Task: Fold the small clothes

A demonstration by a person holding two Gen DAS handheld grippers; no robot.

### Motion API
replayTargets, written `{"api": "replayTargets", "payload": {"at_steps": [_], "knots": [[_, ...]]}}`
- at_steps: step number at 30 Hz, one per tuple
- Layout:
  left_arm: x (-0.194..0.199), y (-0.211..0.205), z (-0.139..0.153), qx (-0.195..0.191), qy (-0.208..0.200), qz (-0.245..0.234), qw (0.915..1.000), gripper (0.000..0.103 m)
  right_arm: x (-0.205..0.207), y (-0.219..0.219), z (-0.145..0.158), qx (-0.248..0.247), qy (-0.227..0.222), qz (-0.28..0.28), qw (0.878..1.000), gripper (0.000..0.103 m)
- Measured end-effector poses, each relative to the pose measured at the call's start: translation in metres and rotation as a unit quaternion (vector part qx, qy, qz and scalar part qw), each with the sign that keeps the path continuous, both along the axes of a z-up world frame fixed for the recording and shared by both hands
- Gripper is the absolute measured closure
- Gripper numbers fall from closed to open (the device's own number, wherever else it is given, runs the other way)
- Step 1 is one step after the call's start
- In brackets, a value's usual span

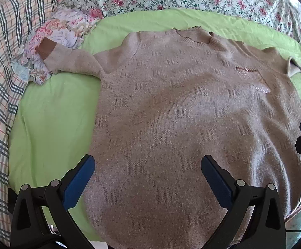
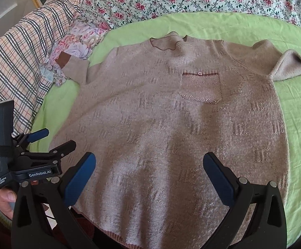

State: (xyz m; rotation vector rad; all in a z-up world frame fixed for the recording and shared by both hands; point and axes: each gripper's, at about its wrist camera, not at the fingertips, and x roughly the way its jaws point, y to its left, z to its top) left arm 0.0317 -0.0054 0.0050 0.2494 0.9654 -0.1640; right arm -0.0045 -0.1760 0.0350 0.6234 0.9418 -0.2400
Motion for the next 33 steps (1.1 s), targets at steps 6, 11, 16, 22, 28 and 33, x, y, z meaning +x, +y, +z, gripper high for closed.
{"api": "replayTargets", "payload": {"at_steps": [6,11,16,22,28,33], "knots": [[0.012,-0.001,0.002,0.012,-0.015,0.005,0.9998,0.001,-0.006,-0.021,-0.001,0.013,-0.007,-0.019,1.000,0.000],[0.028,-0.003,0.008,0.001,-0.018,0.005,0.9998,0.001,-0.026,-0.056,0.001,0.015,-0.009,-0.060,0.998,0.004],[0.048,-0.004,0.013,-0.014,-0.009,0.014,0.9998,0.001,-0.055,-0.110,-0.002,0.022,0.004,-0.120,0.992,0.025],[0.071,-0.008,0.018,-0.029,0.007,0.026,0.9992,0.001,-0.095,-0.186,-0.008,0.039,0.009,-0.202,0.979,0.029],[0.087,-0.023,0.010,-0.012,0.029,0.024,0.9992,0.001,-0.136,-0.278,-0.017,0.030,0.024,-0.300,0.953,0.030],[0.100,-0.036,0.003,0.002,0.034,0.023,0.9992,0.001,-0.147,-0.348,-0.034,0.037,0.036,-0.367,0.929,0.034]]}}
